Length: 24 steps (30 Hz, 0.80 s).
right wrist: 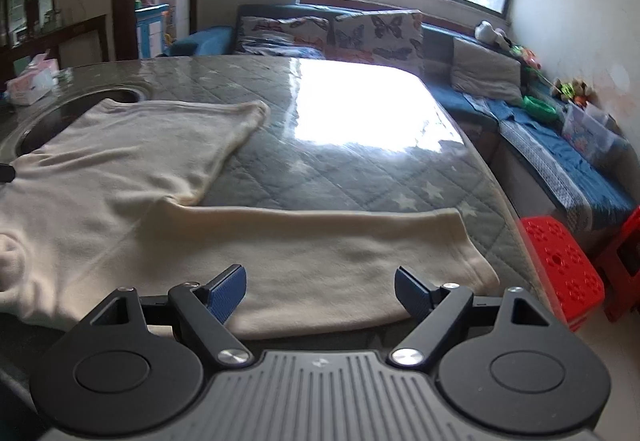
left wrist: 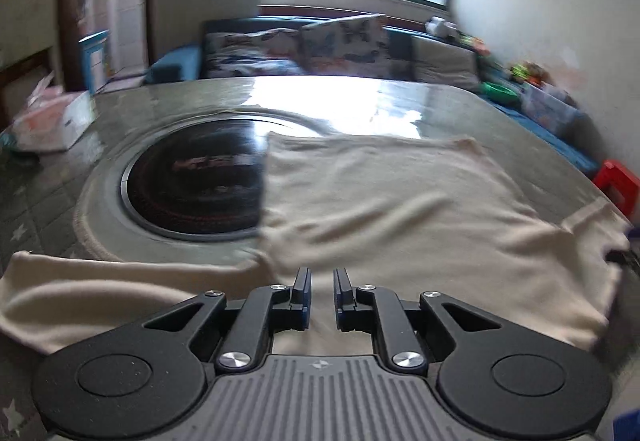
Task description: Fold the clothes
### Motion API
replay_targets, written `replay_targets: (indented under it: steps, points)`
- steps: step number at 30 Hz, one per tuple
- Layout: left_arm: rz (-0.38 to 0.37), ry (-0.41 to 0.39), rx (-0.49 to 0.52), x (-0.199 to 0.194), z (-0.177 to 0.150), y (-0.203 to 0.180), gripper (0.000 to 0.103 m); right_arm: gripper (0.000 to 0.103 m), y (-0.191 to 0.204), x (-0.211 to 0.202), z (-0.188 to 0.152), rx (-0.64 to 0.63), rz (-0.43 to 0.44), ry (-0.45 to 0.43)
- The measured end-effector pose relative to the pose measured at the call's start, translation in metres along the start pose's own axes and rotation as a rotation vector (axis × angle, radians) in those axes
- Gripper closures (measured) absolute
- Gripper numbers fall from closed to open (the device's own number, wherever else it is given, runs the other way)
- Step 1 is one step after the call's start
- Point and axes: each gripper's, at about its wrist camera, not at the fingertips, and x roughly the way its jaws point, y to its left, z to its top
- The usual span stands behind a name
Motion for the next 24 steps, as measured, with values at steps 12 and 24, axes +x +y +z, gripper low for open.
replay_targets:
  steps: [12, 24]
  points:
    - [-0.105, 0.009, 0.163, -0.024, -0.037, -0.038, 0.090, 0.020, 0.078, -0.005, 0.019, -0.198, 0.227, -0.049]
    - [-0.137, -0.019, 0.153, -0.024, -0.015, -0.038, 0.076, 0.020, 0.091, -0.014, 0.016, -0.273, 0.274, -0.048]
